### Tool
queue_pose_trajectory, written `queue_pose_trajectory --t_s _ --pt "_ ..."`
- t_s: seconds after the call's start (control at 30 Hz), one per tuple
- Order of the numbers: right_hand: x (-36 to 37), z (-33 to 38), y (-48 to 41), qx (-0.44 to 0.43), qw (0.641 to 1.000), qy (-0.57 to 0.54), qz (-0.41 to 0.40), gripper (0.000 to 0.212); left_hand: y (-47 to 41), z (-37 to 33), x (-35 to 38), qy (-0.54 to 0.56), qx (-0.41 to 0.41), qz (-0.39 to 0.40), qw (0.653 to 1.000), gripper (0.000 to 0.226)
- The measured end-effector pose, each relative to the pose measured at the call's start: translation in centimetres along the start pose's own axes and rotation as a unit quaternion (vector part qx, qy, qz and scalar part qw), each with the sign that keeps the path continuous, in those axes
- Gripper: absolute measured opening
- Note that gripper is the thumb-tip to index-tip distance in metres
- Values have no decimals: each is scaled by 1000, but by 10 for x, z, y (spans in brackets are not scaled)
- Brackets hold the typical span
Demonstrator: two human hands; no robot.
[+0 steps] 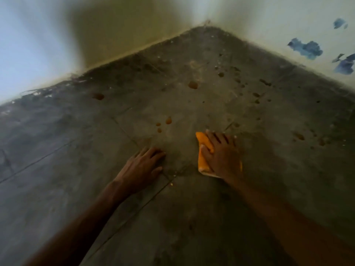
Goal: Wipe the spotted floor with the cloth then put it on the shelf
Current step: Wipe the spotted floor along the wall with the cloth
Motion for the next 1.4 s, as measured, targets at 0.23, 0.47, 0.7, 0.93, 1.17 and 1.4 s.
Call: queue_pose_trajectory --t_s 0.23,0.47,0.7,0.93,1.17,1.4 --pt "12 58 26 -194 979 58 25 72 18 89 -42 42 -108 -124 985 54" --pt "21 78 -128 4 999 8 54 77 53 208 -87 -13 -233 -109 966 75" --pt "-3 192 -25 -308 951 -12 5 69 60 214 -80 1 -225 -157 962 69" --pt "1 275 -216 -63 995 -51 51 66 63 218 -81 22 -244 -232 941 76" --pt "-5 314 -108 -321 947 -18 -16 70 73 232 -94 28 -306 -296 904 72" --pt "-13 396 -286 -168 981 -46 78 68 84 243 -97 35 -388 -348 853 75"
Point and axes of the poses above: each hand's wrist, its own y-axis away from the middle knuckle, its own x-axis out of the palm, z = x × y, the point moved 7 cm from there along -y, towards the middle knuckle, and after that the axes turned 13 degrees about y, right-handed, at the moved point
